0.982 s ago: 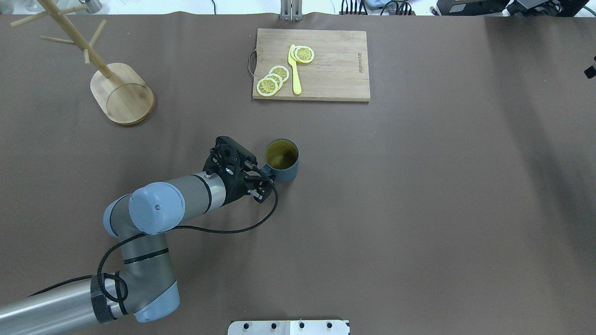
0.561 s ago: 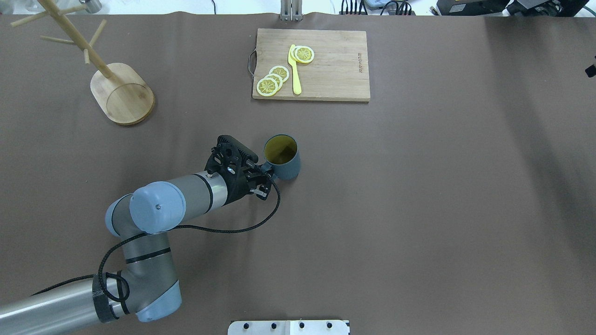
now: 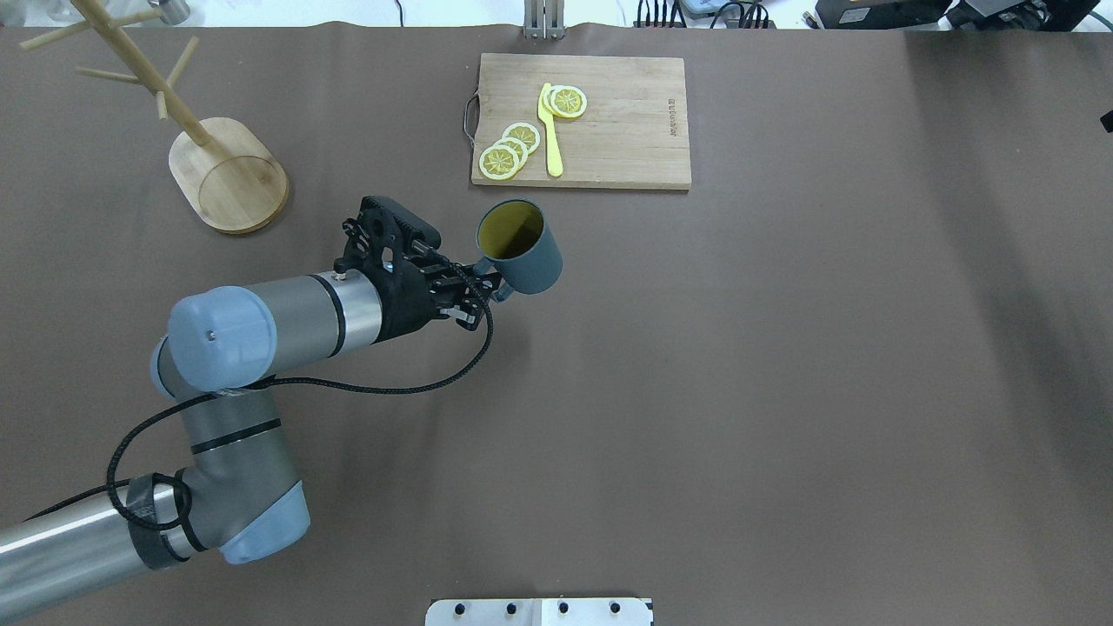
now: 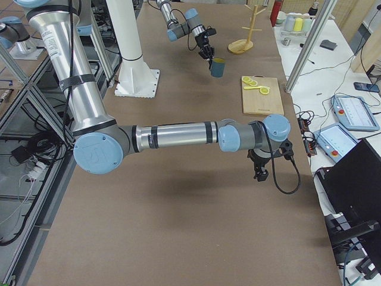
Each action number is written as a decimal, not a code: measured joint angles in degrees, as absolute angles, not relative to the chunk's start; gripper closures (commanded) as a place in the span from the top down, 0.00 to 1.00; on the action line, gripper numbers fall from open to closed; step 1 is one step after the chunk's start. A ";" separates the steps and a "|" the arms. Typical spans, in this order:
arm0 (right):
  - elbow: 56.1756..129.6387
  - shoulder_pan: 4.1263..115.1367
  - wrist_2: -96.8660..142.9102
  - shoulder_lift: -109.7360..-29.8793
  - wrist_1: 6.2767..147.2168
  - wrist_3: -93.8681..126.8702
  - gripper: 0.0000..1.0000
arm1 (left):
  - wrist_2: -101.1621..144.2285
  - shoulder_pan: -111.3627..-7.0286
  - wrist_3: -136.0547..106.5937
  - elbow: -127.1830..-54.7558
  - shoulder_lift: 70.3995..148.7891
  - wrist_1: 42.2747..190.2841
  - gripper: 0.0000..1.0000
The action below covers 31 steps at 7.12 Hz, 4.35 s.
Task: Hang cup on storage rack
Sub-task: 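Lift the blue mug with the left gripper toward the wooden mug tree, then slide the mug handle onto a mug-tree peg with the left gripper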
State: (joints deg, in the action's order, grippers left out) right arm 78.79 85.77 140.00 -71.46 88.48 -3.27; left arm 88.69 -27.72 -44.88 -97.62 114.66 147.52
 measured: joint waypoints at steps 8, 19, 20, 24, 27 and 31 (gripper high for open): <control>86.59 86.30 139.52 -75.58 88.68 -2.47 1.00 | 88.22 -31.13 -67.00 -96.37 91.70 195.40 0.00; 91.42 86.55 139.20 -76.68 88.68 1.22 1.00 | 90.58 -47.18 -110.53 -69.33 110.16 210.51 0.00; 91.87 86.55 139.16 -76.82 88.68 1.61 1.00 | 94.39 -48.11 -111.13 -67.95 111.60 208.92 0.00; 92.11 86.57 139.05 -76.90 88.68 1.84 1.00 | 107.00 -54.12 -114.36 -64.08 114.29 206.51 0.00; 92.17 86.56 138.70 -76.76 88.66 1.90 1.00 | 105.74 -55.26 -124.55 -62.97 115.51 208.19 0.00; 92.26 86.49 138.55 -76.11 88.68 1.93 1.00 | 96.46 -55.18 -137.04 -58.22 115.84 218.72 0.00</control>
